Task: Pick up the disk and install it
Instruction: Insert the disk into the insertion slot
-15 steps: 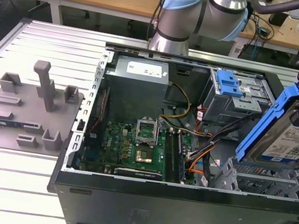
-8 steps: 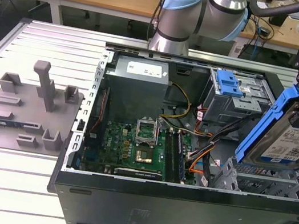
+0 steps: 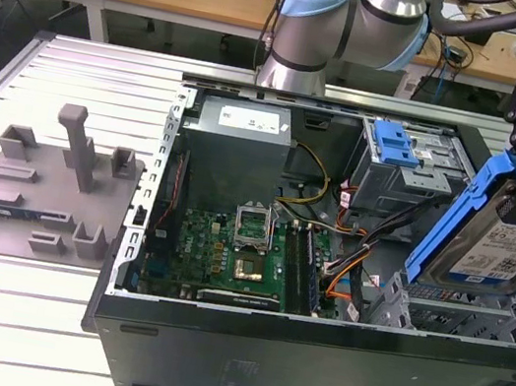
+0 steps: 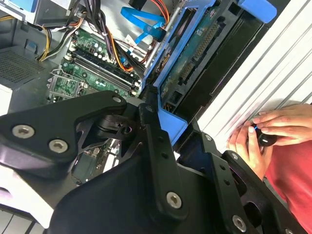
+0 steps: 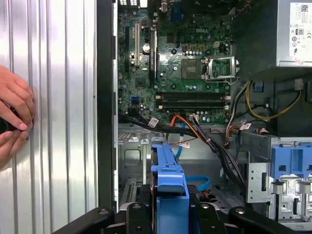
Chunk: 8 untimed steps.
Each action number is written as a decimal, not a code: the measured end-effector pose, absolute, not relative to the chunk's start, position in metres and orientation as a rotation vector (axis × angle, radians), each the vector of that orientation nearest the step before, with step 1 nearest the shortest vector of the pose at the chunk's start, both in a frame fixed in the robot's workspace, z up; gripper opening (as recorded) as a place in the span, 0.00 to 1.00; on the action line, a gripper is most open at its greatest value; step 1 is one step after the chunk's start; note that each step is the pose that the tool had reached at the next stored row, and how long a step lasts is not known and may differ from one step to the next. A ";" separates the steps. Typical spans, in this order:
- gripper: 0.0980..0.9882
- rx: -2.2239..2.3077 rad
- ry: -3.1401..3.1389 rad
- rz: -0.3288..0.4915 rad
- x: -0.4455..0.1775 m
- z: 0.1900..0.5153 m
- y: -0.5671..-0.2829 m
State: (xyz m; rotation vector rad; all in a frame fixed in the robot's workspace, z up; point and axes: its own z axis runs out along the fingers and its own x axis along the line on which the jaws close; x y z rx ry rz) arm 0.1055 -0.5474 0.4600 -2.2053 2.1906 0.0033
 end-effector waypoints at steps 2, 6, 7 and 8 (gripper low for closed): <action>0.30 -2.205 2.191 0.003 0.106 0.460 -0.548; 0.30 -2.205 2.191 0.003 0.106 0.459 -0.549; 0.30 -2.205 2.191 0.003 0.106 0.459 -0.549; 0.30 -2.205 2.191 0.003 0.106 0.459 -0.549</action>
